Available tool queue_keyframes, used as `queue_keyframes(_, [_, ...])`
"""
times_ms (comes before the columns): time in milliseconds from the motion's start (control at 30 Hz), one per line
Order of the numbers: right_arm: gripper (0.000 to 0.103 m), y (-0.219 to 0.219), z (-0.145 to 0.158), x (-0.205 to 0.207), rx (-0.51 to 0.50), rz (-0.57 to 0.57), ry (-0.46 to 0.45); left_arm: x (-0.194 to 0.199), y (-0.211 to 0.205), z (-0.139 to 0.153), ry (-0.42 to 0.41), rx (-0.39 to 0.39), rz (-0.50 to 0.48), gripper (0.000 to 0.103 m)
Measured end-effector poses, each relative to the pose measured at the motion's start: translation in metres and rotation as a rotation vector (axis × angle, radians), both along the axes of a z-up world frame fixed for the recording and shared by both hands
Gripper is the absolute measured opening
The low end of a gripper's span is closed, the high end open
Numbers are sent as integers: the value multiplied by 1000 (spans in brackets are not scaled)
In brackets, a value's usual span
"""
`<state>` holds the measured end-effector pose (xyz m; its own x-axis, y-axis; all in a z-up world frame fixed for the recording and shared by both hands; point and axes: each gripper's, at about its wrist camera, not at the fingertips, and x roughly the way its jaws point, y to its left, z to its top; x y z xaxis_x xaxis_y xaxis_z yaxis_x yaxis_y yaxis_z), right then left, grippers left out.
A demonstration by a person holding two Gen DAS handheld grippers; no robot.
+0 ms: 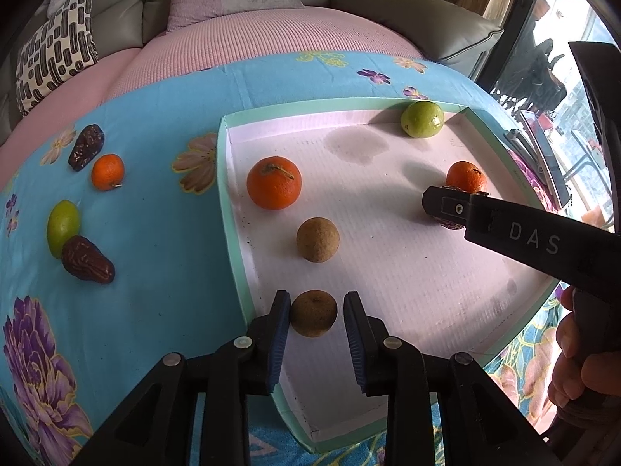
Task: Organize fruits
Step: 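Carry both fruits over the white tray and open both tools to release, then move both open tools back toward the remaining fruits on the bedspread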
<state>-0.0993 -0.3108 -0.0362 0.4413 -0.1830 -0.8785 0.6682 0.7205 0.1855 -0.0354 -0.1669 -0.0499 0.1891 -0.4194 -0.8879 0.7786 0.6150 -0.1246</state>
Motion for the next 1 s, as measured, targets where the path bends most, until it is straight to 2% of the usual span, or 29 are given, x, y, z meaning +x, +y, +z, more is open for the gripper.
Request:
queue_keyframes(67, [48, -1, -1, 1, 0, -2, 7, -1, 1, 3, 1, -9, -2, 38])
queue_keyframes(100, [48, -1, -1, 1, 0, -4, 6, -1, 2, 6, -3, -12, -2, 45])
queue_keyframes(167, [50, -1, 0, 0, -1, -8, 1, -1, 6, 12, -16, -28, 2, 52])
queue_keyframes(267, [58, -1, 1, -2, -4, -8, -7, 1, 12, 23, -37, -55, 18, 55])
queue_keyframes(367, [59, 0, 1, -2, -8, -5, -7, 7, 19, 28, -52, -63, 56, 58])
queue_keyframes(400, [63, 0, 1, -1, -6, -6, -8, 11, 22, 27, -50, -62, 73, 59])
queue_keyframes(467, [67, 0, 1, -2, -11, -7, -5, 20, 28, 26, -51, -50, 121, 65])
queue_keyframes(567, [68, -1, 1, -2, -16, -4, -1, 34, 36, 18, -60, -2, 209, 75])
queue_keyframes(633, [74, -1, -1, 0, -19, 1, 7, 43, 41, 11, -69, 40, 265, 82])
queue_keyframes(667, [81, 0, -1, 0, -21, 4, 11, 46, 44, 8, -73, 58, 289, 88])
queue_keyframes(700, [82, 0, -1, 1, -24, 7, 11, 49, 46, 6, -70, 64, 304, 97])
queue_keyframes(733, [82, 1, 0, 1, -27, 11, 9, 52, 49, 5, -68, 68, 319, 100])
queue_keyframes(1000, [84, 2, -3, 3, -34, 20, 23, 59, 53, 2, -97, 92, 363, 103])
